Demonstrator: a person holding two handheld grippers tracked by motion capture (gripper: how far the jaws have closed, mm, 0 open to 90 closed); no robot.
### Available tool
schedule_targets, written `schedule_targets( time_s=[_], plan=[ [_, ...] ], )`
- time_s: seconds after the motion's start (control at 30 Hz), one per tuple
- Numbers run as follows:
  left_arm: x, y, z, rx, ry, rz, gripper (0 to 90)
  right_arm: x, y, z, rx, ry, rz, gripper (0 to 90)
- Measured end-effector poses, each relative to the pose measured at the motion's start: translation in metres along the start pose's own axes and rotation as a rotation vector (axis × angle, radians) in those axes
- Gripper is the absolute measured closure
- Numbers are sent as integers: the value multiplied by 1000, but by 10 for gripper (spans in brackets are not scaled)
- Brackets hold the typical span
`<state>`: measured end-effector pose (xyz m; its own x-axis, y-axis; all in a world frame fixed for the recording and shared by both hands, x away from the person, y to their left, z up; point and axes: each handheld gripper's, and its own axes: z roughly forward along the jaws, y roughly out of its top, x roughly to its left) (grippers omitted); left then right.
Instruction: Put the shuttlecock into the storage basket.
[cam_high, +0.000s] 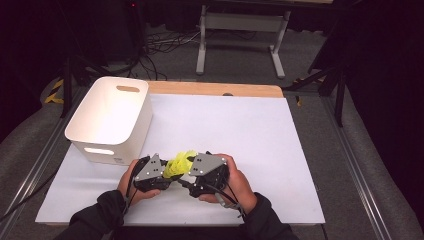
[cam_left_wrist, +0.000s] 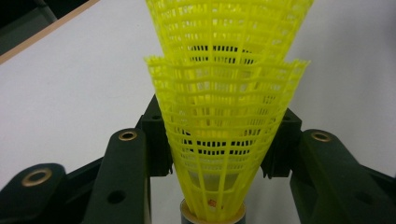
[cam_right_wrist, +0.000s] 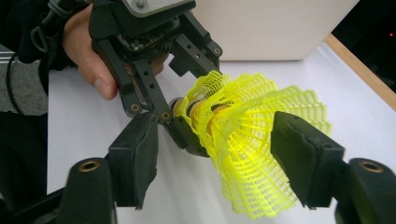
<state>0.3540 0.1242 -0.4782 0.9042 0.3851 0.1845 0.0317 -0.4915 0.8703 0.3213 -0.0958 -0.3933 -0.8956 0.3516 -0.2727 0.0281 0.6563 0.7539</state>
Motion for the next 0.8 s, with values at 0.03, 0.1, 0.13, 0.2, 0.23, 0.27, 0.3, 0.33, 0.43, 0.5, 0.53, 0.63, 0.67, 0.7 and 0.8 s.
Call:
schedule_targets(
  time_s=[0.03, 0.1, 0.13, 0.2, 0.23, 0.27, 0.3, 0.33, 0.43, 0.5, 0.53, 0.63, 0.67, 0.7, 0.8],
  plan=[
    [0, 0, 0, -1, -1, -1, 548, 0, 0, -2, -4, -11, 2, 314],
    [0, 0, 0, -2, -2, -5, 549, -1, 0, -3, -9, -14, 4, 308],
    [0, 0, 0, -4, -1, -5, 549, -1, 1, -4, -14, -21, 6, 304],
    [0, -1, -1, -5, 1, -7, 549, -2, 0, -6, -21, -33, 7, 295],
    [0, -1, -1, -5, 3, -8, 550, -2, 0, -7, -26, -40, 8, 290],
    [0, -1, -1, -7, 3, -13, 549, -3, 0, -8, -30, -44, 10, 287],
    [1, -1, -1, -8, 2, -15, 550, -3, 0, -10, -35, -49, 14, 286],
    [1, -1, -1, -10, 4, -15, 550, -3, 0, -11, -39, -50, 16, 273],
    [1, -1, -2, -14, 5, -21, 550, -3, 0, -14, -44, -71, 8, 249],
    [1, -1, -2, -16, 5, -20, 549, -3, -1, -18, -53, -94, 2, 236],
    [1, -1, -2, -16, 8, -19, 550, -4, -1, -19, -55, -101, 1, 233],
    [1, -1, -3, -17, 10, -15, 549, -7, -5, -24, -67, -124, 11, 216],
    [1, -1, -3, -18, 11, -17, 549, -7, -5, -25, -67, -128, 10, 214],
    [1, -1, -3, -18, 11, -17, 549, -7, -7, -26, -67, -139, 9, 210],
    [0, -1, -4, -19, 12, -19, 548, -9, -11, -29, -58, -170, 5, 200]
  ],
)
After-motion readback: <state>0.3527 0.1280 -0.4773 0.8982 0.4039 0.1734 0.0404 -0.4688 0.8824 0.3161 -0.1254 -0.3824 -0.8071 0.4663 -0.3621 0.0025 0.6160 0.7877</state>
